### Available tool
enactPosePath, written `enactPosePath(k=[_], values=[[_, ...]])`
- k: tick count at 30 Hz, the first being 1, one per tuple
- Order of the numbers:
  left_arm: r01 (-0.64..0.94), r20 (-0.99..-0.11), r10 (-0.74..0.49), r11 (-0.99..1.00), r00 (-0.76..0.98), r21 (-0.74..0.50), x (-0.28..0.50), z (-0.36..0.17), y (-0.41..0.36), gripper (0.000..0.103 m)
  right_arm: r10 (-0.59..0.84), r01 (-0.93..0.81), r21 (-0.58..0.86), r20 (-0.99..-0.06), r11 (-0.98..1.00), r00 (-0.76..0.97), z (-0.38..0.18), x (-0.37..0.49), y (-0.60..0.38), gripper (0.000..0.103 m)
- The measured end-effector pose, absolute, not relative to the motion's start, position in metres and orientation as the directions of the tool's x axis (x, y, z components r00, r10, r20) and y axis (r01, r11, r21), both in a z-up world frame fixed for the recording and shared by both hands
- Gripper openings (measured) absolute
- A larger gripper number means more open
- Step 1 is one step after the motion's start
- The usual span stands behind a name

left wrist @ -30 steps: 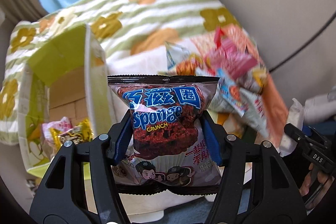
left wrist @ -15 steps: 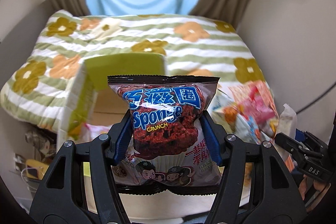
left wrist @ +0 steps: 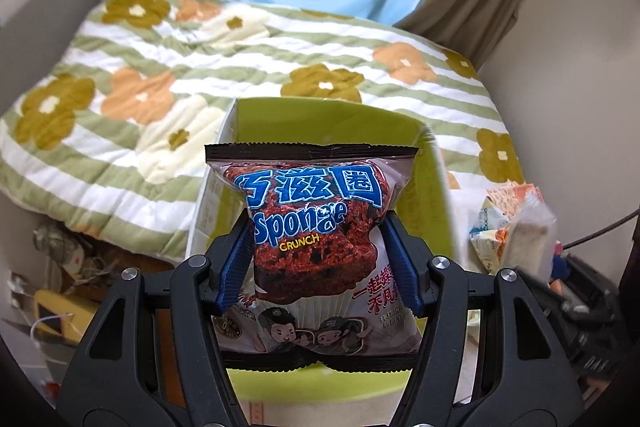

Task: Organize snacks
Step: 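Carry both snacks over the box and release them inside with both tools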

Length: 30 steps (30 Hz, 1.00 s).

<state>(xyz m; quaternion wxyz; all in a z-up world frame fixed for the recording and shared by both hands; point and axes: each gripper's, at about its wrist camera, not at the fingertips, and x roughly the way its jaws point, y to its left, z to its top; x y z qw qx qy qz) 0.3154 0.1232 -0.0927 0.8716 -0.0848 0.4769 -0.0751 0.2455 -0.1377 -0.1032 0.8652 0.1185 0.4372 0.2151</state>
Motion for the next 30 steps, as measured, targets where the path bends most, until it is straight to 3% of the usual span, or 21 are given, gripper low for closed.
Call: enactPosePath(k=[3, 6, 8, 9, 15, 22, 27, 30], values=[[0.088, -0.822, -0.252, 0.966, 0.511, -0.241, 0.337, -0.112, 0.128, 0.059, 0.463, -0.258, 0.385, -0.730, 0.886, 0.502, -0.116, 0.255, -0.113, 0.060], [0.137, -0.840, -0.274, 0.962, 0.468, -0.237, 0.359, -0.132, 0.123, 0.068, 0.444, -0.232, 0.378, -0.755, 0.896, 0.484, -0.129, 0.263, -0.096, 0.060], [0.150, -0.852, -0.252, 0.967, 0.459, -0.205, 0.365, -0.142, 0.117, 0.096, 0.426, -0.208, 0.372, -0.773, 0.905, 0.470, -0.138, 0.267, -0.089, 0.060], [0.155, -0.856, -0.238, 0.970, 0.460, -0.187, 0.366, -0.147, 0.115, 0.099, 0.417, -0.199, 0.367, -0.781, 0.909, 0.465, -0.142, 0.268, -0.088, 0.060], [0.127, -0.853, -0.265, 0.964, 0.450, -0.233, 0.348, -0.154, 0.129, 0.100, 0.347, -0.189, 0.292, -0.828, 0.938, 0.440, -0.156, 0.270, -0.081, 0.060], [0.080, -0.859, -0.207, 0.978, 0.469, -0.192, 0.321, -0.148, 0.147, 0.100, 0.295, -0.289, 0.181, -0.855, 0.940, 0.426, -0.167, 0.278, -0.065, 0.060], [0.028, -0.843, -0.212, 0.973, 0.495, -0.228, 0.306, -0.136, 0.164, 0.100, 0.298, -0.309, 0.178, -0.866, 0.934, 0.402, -0.179, 0.285, -0.062, 0.061], [0.011, -0.847, -0.204, 0.973, 0.492, -0.228, 0.300, -0.136, 0.168, 0.100, 0.290, -0.313, 0.166, -0.866, 0.935, 0.406, -0.183, 0.285, -0.061, 0.067]])
